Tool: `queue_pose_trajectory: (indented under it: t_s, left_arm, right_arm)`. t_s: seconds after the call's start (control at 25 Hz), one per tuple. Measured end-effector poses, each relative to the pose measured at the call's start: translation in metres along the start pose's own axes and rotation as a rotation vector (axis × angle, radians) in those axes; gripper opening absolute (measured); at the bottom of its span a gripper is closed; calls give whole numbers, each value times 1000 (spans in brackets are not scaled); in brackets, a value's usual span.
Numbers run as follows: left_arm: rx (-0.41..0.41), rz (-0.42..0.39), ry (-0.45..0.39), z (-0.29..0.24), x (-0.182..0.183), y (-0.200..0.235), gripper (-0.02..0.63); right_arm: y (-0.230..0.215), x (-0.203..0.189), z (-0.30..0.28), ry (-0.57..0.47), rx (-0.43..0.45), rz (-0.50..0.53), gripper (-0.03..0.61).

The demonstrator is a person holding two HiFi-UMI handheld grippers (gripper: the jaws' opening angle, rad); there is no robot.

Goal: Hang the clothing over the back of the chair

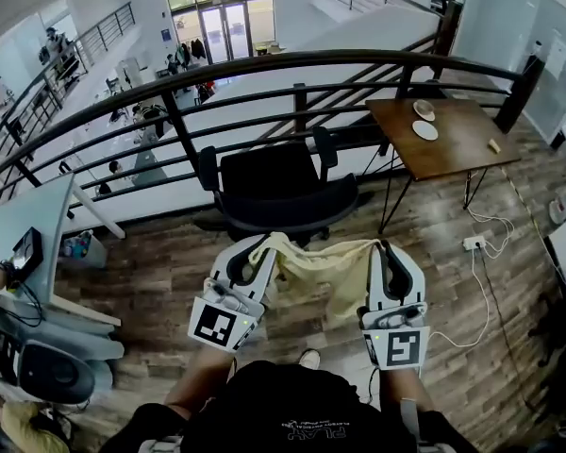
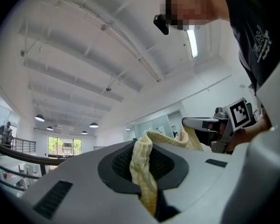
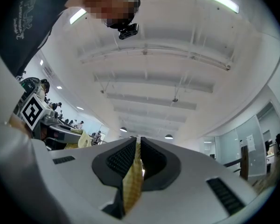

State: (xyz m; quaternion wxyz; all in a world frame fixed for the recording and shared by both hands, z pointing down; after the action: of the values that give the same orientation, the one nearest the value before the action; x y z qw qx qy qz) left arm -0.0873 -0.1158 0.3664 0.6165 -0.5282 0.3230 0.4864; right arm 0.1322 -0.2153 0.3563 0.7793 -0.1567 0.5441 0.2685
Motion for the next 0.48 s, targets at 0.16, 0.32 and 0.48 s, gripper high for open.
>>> queue_pose_trajectory:
  t_s: [0.16, 0.32, 0.48]
  left_arm:
    - [65, -25, 21, -6, 6, 3, 41]
    - [87, -71, 39, -9, 11, 13, 43]
    - [110, -95, 52, -16, 10, 20, 41]
  right_arm:
    - [-8, 1, -11, 9, 50, 1, 40]
    - [-10, 5, -28, -47, 96, -10, 40]
    - [-12, 5, -43, -91, 148, -14, 40]
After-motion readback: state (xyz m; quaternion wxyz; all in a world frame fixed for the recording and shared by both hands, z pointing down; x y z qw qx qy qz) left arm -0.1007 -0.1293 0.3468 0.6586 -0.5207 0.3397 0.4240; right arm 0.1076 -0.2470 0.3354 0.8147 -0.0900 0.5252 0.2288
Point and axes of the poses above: the fingertips, and each gripper's own axes: z backward along the fingers, y to its left, x out of its top, the point moved 7 cm from there along z, backward along the fingers, and after that the axes turned 11 degrees about -z, right-handed, at the moved point
